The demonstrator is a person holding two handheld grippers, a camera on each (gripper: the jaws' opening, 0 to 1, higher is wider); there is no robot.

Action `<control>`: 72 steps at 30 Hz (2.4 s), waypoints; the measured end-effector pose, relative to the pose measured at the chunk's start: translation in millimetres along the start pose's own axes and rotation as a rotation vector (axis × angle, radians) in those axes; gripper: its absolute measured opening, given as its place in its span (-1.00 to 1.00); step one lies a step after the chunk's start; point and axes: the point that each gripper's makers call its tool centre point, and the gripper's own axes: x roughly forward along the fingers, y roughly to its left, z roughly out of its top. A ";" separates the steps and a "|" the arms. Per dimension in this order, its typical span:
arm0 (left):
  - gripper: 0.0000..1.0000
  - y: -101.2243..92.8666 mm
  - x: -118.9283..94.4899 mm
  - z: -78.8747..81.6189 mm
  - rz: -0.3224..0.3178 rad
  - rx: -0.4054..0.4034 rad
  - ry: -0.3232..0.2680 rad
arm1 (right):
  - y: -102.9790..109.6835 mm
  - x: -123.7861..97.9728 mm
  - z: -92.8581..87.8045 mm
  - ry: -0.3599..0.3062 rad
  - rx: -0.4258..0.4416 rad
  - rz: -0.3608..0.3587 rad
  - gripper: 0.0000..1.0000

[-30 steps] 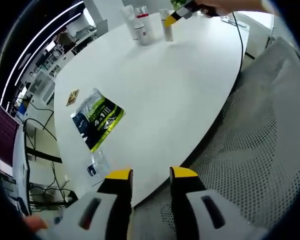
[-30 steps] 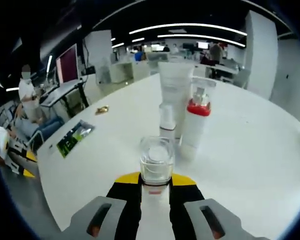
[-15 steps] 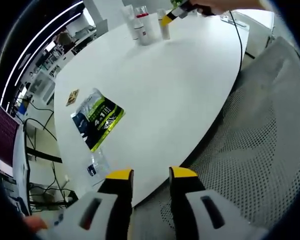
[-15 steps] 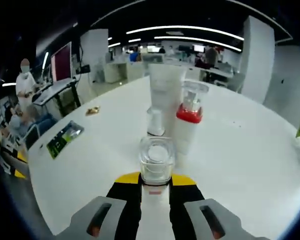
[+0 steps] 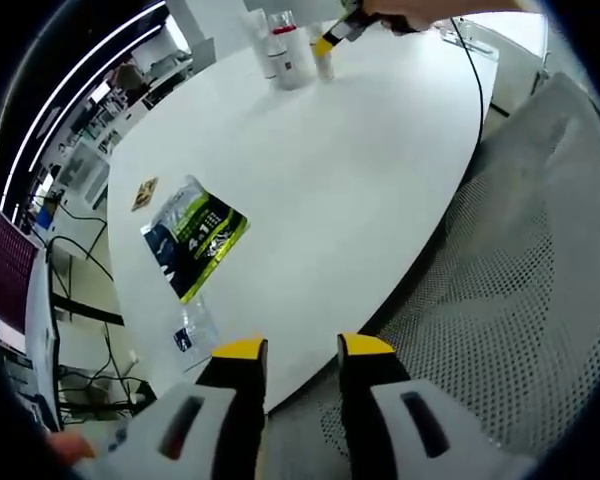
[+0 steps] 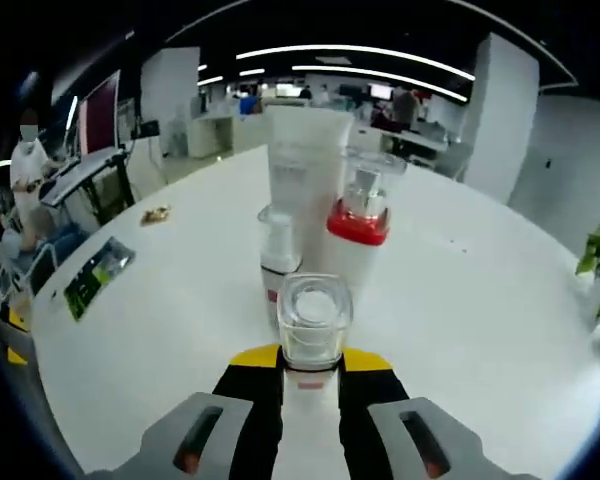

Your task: Arrange the skincare products in the storage area until every visible bottle or jar stands upright without overlapping.

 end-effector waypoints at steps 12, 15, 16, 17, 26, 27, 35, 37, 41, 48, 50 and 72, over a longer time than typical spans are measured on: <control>-0.56 0.2 0.5 -1.1 -0.001 -0.004 0.005 | -0.8 15.3 7.3 -0.018 0.038 -0.043 -0.70; -0.58 0.2 0.6 -1.1 -0.002 -0.005 0.005 | -3.9 18.7 9.5 -0.028 0.085 -0.063 -0.70; -0.58 0.2 0.7 -1.2 -0.002 -0.005 0.006 | -4.3 19.4 10.0 -0.030 0.089 -0.067 -0.70; -0.58 0.1 0.9 -1.4 -0.003 -0.006 0.006 | -4.7 20.0 10.4 -0.032 0.093 -0.071 -0.70; -0.58 -0.3 1.0 -1.8 -0.004 -0.007 0.009 | -9.2 22.4 12.2 -0.044 0.152 -0.132 -0.70; -0.58 -0.4 1.0 -1.8 -0.004 -0.006 0.009 | -9.6 22.5 12.3 -0.045 0.157 -0.139 -0.69; -0.58 0.0 0.8 -1.6 -0.002 -0.010 0.008 | -12.4 24.9 14.6 -0.040 0.186 -0.178 -0.69; -0.59 0.5 0.8 -1.7 -0.001 -0.011 0.007 | -13.0 24.8 14.4 -0.040 0.196 -0.187 -0.69; -0.59 1.0 0.7 -1.6 0.001 -0.011 0.006 | -15.3 24.7 14.4 -0.047 0.215 -0.204 -0.69; -0.60 1.0 0.8 -1.5 0.001 -0.011 0.005 | -15.5 25.9 15.2 -0.044 0.232 -0.210 -0.69; -0.60 0.9 0.7 -1.3 0.000 -0.010 0.005 | -15.9 26.0 15.1 -0.045 0.240 -0.214 -0.68; -0.60 1.7 0.6 -0.8 0.002 -0.011 0.002 | -13.4 26.9 0.9 0.001 0.280 -0.213 -0.54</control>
